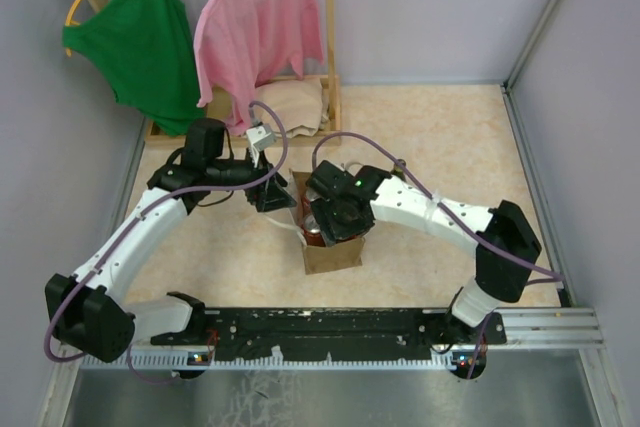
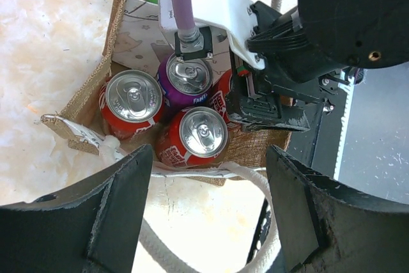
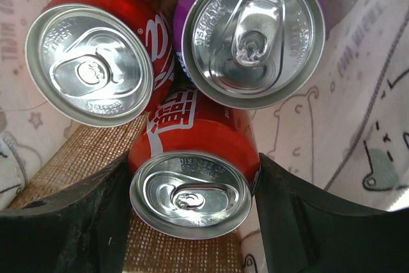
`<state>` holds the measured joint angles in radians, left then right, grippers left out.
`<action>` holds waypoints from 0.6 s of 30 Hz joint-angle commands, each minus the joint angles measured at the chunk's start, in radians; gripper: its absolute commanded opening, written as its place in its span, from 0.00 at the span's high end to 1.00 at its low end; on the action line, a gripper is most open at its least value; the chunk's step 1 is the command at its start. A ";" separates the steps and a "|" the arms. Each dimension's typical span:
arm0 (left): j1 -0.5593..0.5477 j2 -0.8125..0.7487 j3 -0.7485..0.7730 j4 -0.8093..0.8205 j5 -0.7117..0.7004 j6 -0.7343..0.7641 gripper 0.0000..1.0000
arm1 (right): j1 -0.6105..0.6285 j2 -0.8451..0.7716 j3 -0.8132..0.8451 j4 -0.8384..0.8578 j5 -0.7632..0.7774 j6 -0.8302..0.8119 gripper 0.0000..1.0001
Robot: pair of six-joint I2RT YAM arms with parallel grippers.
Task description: Place the beverage into the canvas bag
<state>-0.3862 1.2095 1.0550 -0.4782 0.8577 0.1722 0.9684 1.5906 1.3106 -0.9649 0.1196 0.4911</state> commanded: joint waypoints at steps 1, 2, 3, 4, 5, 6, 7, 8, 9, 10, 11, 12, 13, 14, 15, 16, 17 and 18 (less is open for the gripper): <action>0.007 -0.020 -0.009 0.021 0.024 0.000 0.23 | 0.010 -0.034 -0.029 0.090 0.024 0.005 1.00; 0.008 -0.020 -0.009 0.021 0.024 0.000 0.23 | 0.010 -0.032 -0.035 0.101 0.023 0.002 1.00; 0.008 -0.019 -0.009 0.021 0.024 0.000 0.23 | 0.011 -0.028 -0.039 0.110 0.025 0.000 1.00; 0.008 -0.019 -0.009 0.021 0.025 0.001 0.23 | 0.010 -0.023 -0.042 0.118 0.024 -0.002 1.00; 0.008 -0.018 -0.009 0.021 0.024 0.001 0.23 | 0.010 -0.018 -0.042 0.123 0.025 -0.004 1.00; 0.008 -0.018 -0.009 0.020 0.026 0.001 0.23 | 0.010 -0.012 -0.042 0.124 0.026 -0.006 1.00; 0.008 -0.016 -0.009 0.020 0.026 0.003 0.23 | 0.010 -0.005 -0.041 0.124 0.026 -0.007 1.00; 0.007 -0.016 -0.009 0.018 0.026 0.004 0.23 | 0.010 -0.001 -0.041 0.125 0.025 -0.009 1.00; 0.008 -0.016 -0.009 0.018 0.026 0.004 0.23 | 0.010 0.001 -0.041 0.127 0.025 -0.009 1.00; 0.009 -0.016 -0.009 0.017 0.028 0.006 0.23 | 0.010 0.004 -0.040 0.126 0.026 -0.009 0.98; 0.009 -0.016 -0.009 0.015 0.029 0.008 0.23 | 0.010 0.005 -0.038 0.124 0.027 -0.008 0.92; 0.009 -0.016 -0.009 0.016 0.029 0.011 0.23 | 0.010 0.005 -0.037 0.122 0.028 -0.008 0.82; 0.010 -0.016 -0.009 0.014 0.029 0.013 0.23 | 0.011 0.003 -0.036 0.119 0.029 -0.009 0.74; 0.009 -0.016 -0.009 0.014 0.029 0.015 0.23 | 0.011 0.000 -0.033 0.118 0.029 -0.010 0.67; 0.009 -0.015 -0.009 0.013 0.030 0.015 0.23 | 0.010 -0.002 -0.032 0.117 0.028 -0.011 0.60; 0.009 -0.016 -0.009 0.012 0.031 0.016 0.23 | 0.011 -0.006 -0.030 0.116 0.028 -0.011 0.54; 0.009 -0.014 -0.010 0.012 0.033 0.018 0.23 | 0.010 -0.008 -0.025 0.112 0.024 -0.014 0.49; 0.009 -0.013 -0.010 0.011 0.032 0.019 0.23 | 0.011 -0.010 -0.019 0.107 0.021 -0.019 0.46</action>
<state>-0.3840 1.2095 1.0508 -0.4774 0.8608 0.1764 0.9684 1.5997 1.2629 -0.9005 0.1272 0.4904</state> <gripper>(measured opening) 0.772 0.651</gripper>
